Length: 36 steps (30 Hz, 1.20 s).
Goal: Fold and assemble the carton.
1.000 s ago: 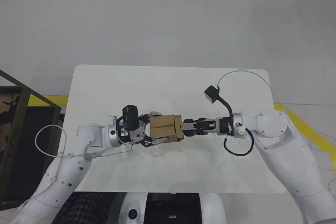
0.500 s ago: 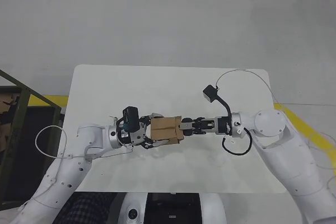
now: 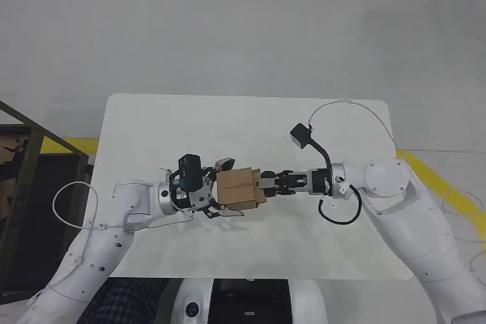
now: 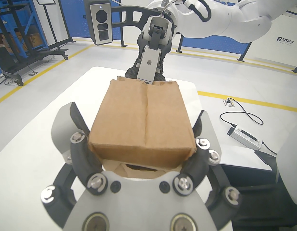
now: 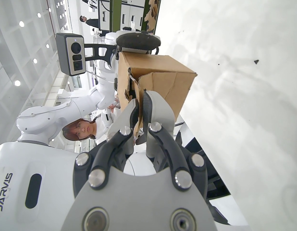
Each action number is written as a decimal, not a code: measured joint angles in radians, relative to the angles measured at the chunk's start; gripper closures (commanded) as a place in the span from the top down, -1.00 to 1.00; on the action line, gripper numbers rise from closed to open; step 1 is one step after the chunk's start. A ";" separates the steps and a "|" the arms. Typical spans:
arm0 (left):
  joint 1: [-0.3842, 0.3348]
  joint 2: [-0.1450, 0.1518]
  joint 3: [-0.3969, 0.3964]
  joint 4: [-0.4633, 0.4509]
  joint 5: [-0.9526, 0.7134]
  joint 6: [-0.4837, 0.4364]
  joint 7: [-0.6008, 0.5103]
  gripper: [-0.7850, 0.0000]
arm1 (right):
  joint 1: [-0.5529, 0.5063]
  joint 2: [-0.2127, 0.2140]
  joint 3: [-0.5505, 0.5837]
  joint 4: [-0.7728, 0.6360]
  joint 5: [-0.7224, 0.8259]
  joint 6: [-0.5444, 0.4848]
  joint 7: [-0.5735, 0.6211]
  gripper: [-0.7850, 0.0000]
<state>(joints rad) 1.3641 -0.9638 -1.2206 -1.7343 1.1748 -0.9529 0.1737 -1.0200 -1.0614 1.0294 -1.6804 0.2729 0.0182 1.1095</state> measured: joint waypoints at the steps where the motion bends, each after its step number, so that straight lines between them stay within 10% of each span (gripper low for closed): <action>1: -0.001 0.000 0.001 0.000 0.001 0.000 0.000 1.00 | 0.002 -0.001 -0.002 0.001 0.002 -0.001 0.000 -0.94; 36: 0.001 -0.007 0.012 0.020 0.033 0.012 0.016 1.00 | -0.009 -0.009 0.002 0.041 0.074 -0.053 -0.025 -0.82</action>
<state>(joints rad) 1.3650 -0.9710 -1.2089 -1.7146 1.2080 -0.9411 0.1899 -1.0287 -1.0702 1.0313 -1.6391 0.3473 -0.0346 1.0849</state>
